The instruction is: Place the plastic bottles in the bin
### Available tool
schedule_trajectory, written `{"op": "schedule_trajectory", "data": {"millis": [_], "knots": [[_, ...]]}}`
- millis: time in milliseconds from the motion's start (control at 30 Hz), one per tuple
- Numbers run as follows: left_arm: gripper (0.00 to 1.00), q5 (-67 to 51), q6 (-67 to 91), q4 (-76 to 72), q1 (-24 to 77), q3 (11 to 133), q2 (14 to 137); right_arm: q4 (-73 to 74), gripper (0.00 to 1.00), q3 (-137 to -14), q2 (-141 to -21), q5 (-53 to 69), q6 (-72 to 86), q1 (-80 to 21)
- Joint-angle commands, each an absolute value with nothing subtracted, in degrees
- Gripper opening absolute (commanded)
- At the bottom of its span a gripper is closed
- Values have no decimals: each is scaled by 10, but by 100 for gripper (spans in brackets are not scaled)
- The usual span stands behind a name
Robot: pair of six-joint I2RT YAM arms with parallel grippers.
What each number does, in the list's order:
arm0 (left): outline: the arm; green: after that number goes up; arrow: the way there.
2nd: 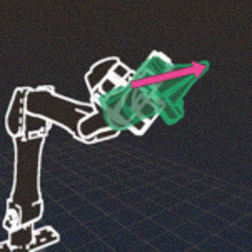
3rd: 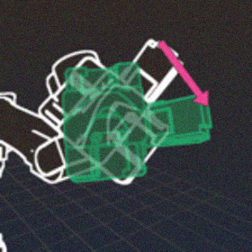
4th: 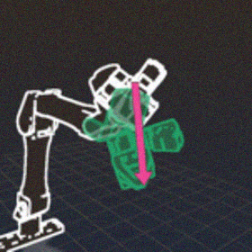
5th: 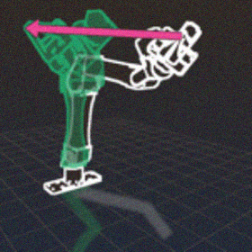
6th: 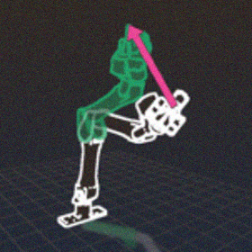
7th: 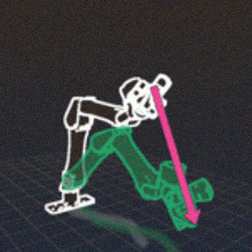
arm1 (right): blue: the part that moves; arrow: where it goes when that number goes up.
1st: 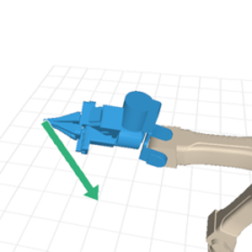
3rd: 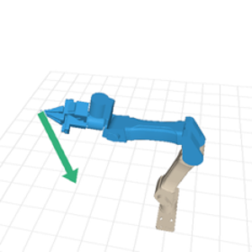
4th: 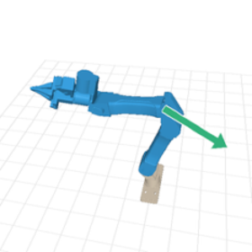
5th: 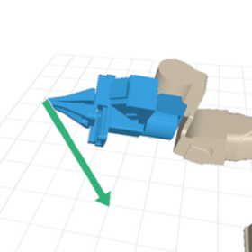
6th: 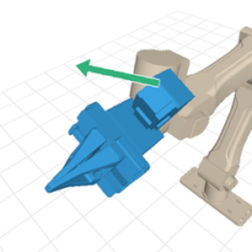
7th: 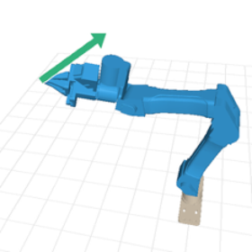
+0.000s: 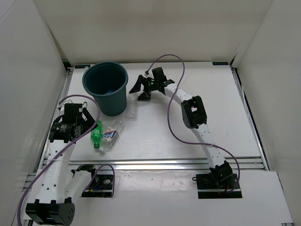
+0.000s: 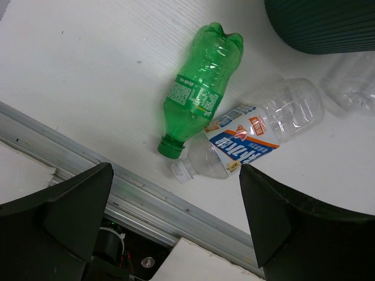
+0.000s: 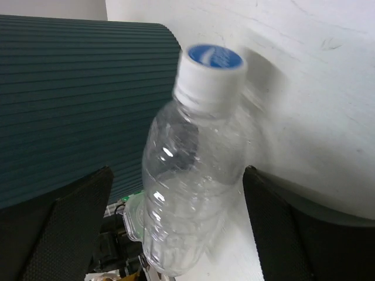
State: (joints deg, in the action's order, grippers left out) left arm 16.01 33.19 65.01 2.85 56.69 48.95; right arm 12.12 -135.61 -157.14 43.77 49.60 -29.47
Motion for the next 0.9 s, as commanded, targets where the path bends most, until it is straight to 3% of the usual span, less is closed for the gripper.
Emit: {"op": "schedule_trajectory", "data": {"millis": [0, 100, 300, 433, 667, 800, 867], "knots": [[100, 179, 331, 669, 31, 596, 485, 131, 94, -1360, -1603, 428, 506, -297], [100, 179, 331, 675, 31, 601, 485, 131, 80, -1360, -1603, 428, 512, -297], [100, 185, 337, 675, 31, 601, 485, 137, 38, -1307, -1573, 428, 511, -291], [100, 190, 342, 680, 31, 601, 472, 177, 22, -1261, -1524, 434, 487, -254], [100, 221, 347, 654, 31, 584, 451, 219, 18, -1180, -1298, 400, 385, -221], [100, 221, 347, 632, 31, 567, 446, 224, 18, -1252, -1225, 367, 385, -221], [100, 215, 347, 626, 31, 561, 451, 212, 23, -1301, -1213, 331, 385, -237]]}}
